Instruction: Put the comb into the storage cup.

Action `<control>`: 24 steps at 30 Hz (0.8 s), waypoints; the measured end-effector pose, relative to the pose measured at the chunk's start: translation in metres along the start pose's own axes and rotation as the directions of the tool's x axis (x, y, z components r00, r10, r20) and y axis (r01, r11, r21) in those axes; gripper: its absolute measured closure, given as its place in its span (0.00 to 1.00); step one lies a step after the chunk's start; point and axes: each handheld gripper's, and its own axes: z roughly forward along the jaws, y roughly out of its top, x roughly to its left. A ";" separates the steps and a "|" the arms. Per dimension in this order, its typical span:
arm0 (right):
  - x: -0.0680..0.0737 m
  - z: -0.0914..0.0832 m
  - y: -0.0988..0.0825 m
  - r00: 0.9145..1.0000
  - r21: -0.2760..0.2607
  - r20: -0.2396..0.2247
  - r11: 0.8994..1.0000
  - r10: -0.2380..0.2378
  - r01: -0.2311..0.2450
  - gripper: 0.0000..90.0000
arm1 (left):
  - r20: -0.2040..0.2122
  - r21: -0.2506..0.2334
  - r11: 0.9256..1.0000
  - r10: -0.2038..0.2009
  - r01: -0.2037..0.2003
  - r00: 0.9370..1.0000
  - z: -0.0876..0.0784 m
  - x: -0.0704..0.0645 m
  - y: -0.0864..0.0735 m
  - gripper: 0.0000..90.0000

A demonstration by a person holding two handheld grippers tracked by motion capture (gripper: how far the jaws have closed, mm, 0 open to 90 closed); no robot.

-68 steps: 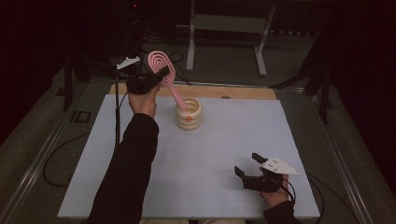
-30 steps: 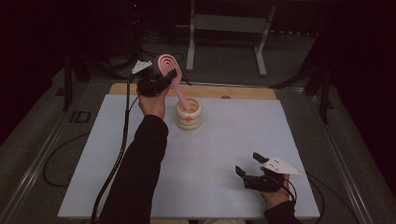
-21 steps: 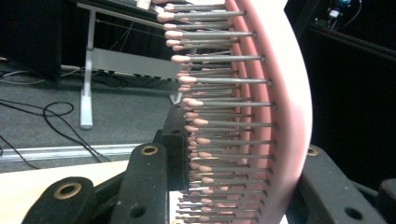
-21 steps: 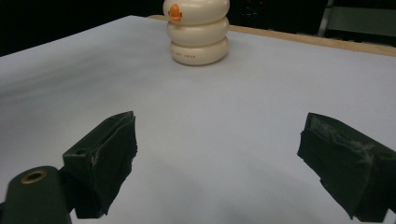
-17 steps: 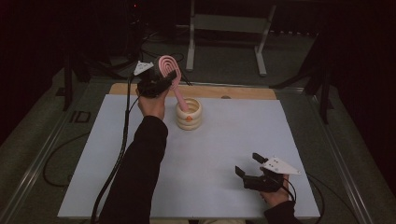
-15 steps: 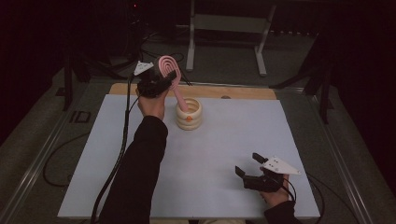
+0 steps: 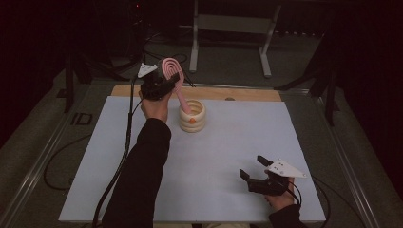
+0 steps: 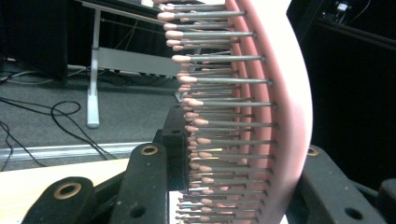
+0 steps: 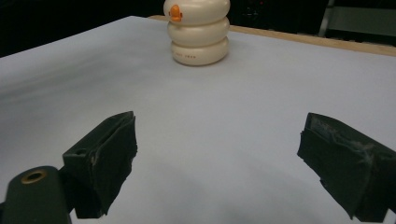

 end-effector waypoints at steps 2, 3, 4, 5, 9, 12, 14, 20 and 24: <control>0.000 0.000 0.000 1.000 0.000 -0.001 1.000 0.000 0.000 0.12 | 0.000 0.000 1.000 0.001 -0.001 1.000 0.000 0.000 -0.001 0.72; 0.000 0.000 0.000 1.000 0.000 0.000 1.000 0.001 -0.001 0.12 | 0.000 0.000 1.000 0.001 -0.001 1.000 0.000 0.000 -0.001 0.72; 0.000 0.000 0.000 1.000 0.000 0.000 1.000 0.000 0.000 0.12 | 0.001 0.001 1.000 0.002 -0.002 1.000 0.000 0.000 -0.001 0.72; 0.000 0.000 0.000 1.000 -0.001 0.000 1.000 0.000 0.000 0.12 | 0.002 0.001 1.000 0.003 -0.003 1.000 0.000 -0.001 -0.001 0.72; 0.000 0.000 0.000 1.000 -0.001 0.000 1.000 0.001 -0.001 0.12 | 0.007 -0.001 1.000 0.003 -0.003 1.000 0.001 -0.002 -0.002 0.72; 0.000 0.000 0.000 1.000 0.000 0.000 1.000 0.001 -0.001 0.12 | 0.009 0.000 1.000 0.003 -0.003 1.000 0.002 -0.003 -0.004 0.72; 0.000 0.000 0.000 1.000 -0.001 -0.001 1.000 0.003 -0.003 0.12 | 0.010 0.002 1.000 0.004 -0.004 1.000 0.003 -0.003 -0.004 0.72; 0.000 0.000 0.000 1.000 0.000 0.002 1.000 0.002 -0.002 0.12 | 0.014 0.009 1.000 0.004 -0.004 1.000 0.005 -0.004 -0.007 0.72; 0.000 0.000 0.000 1.000 0.002 0.002 1.000 0.001 -0.001 0.12 | 0.014 0.012 1.000 0.004 -0.004 1.000 0.006 -0.005 -0.008 0.72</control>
